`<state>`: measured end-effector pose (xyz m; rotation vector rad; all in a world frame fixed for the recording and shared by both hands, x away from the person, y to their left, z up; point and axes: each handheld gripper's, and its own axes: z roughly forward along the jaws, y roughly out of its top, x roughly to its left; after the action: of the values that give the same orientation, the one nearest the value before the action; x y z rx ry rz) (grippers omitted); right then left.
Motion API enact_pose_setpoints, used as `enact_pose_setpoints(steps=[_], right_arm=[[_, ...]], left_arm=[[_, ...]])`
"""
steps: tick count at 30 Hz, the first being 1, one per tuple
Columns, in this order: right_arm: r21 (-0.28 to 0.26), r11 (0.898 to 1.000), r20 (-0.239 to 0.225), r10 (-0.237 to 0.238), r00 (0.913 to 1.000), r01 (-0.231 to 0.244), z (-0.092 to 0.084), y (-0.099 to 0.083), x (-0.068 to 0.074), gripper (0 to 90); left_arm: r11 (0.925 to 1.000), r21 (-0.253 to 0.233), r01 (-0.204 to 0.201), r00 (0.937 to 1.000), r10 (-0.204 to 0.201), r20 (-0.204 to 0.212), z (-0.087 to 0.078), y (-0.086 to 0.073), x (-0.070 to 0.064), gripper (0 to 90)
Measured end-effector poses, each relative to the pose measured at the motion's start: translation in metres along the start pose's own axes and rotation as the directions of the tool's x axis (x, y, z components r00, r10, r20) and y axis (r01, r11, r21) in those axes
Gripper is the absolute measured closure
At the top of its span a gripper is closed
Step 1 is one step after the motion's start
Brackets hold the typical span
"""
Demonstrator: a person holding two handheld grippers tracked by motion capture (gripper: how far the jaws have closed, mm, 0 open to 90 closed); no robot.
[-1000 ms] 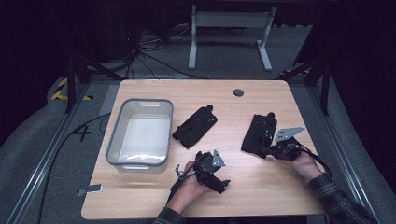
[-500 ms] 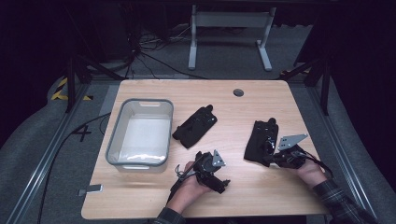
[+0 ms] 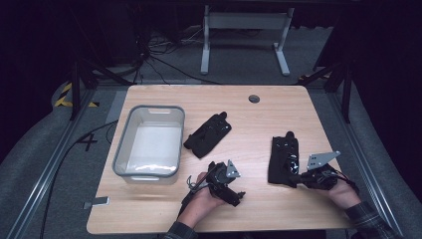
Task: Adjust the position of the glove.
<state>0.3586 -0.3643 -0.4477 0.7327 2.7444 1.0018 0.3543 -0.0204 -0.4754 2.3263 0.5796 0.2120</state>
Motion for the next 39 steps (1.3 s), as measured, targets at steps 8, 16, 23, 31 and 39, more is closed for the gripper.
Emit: enact_pose_setpoints(steps=[8,16,23,31,39], right_arm=[[0.005,1.0,0.014,0.02,0.9997,-0.02,-0.012,-0.014,0.003,90.0],[-0.026,0.999,0.018,0.02,0.9996,-0.019,-0.019,-0.014,0.002,90.0],[-0.071,0.997,0.06,0.034,0.9976,-0.03,-0.016,0.003,-0.014,90.0],[-0.081,0.994,0.13,0.09,0.9874,-0.08,-0.005,0.017,-0.042,90.0],[-0.034,0.997,0.165,0.071,0.9838,-0.066,0.015,0.021,-0.055,90.0]], left_arm=[[1.0,0.001,0.001,1.0,-0.001,-0.001,0.0,0.0,0.0,0.1],[1.0,0.0,0.001,1.0,-0.001,-0.001,0.0,0.0,0.0,0.2],[1.0,0.0,0.002,1.0,-0.002,-0.003,0.0,0.0,0.0,0.2],[1.0,0.0,0.001,1.0,-0.001,-0.003,0.0,0.0,0.0,0.2],[1.0,0.0,0.002,1.0,-0.002,-0.003,0.0,0.0,0.0,0.2]])
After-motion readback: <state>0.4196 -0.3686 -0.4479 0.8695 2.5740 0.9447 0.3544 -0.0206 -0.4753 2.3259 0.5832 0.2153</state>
